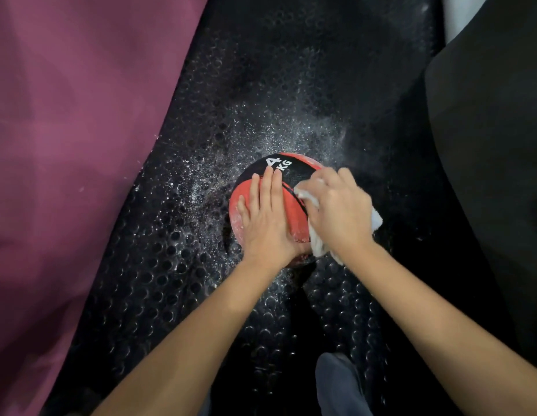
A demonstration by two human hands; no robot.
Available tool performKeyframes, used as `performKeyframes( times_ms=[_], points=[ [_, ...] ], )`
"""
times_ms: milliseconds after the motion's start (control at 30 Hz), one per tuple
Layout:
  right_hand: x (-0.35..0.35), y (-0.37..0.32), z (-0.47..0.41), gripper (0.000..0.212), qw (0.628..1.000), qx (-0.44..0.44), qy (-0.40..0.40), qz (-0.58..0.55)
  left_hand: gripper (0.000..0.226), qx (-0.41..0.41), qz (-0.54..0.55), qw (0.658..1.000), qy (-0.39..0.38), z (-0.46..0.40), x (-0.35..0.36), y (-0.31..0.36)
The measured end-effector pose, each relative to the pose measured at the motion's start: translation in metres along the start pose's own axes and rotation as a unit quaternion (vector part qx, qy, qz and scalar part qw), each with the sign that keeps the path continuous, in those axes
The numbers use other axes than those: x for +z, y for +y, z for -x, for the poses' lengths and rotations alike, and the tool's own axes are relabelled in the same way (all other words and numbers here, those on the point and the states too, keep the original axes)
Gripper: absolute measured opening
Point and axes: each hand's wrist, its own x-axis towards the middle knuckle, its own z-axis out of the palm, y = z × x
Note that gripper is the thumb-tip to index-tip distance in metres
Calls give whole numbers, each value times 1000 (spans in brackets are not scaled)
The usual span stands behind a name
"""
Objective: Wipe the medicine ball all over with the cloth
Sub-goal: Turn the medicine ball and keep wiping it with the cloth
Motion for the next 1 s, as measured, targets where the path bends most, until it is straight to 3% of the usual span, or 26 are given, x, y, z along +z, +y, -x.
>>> performKeyframes(
  times_ms=[133, 267, 433, 567, 700, 867, 1000],
  points=[
    [-3, 9, -27, 22, 992, 117, -46, 1, 148, -4, -34, 999, -21, -3, 2, 9],
    [-1, -7, -12, 18, 998, 20, -39, 55, 142, -4, -18, 1000, -20, -2, 0, 6],
    [-8, -2, -40, 24, 992, 90, -79, 25, 150, -15, -25, 999, -26, -3, 2, 8],
    [-10, -12, -24, 24, 995, -15, -89, 39, 148, -13, -14, 999, -31, 1, 1, 8],
    [-12, -6, -57, 23, 993, 37, -109, 39, 151, -13, -24, 999, -35, -3, -1, 12],
    [-10, -10, -45, 23, 991, -32, -121, 52, 151, -24, -27, 999, -41, 0, -2, 9],
    [-14, -10, -61, 22, 991, 37, -122, 37, 151, -22, -25, 999, -40, -3, -2, 11]
  ],
)
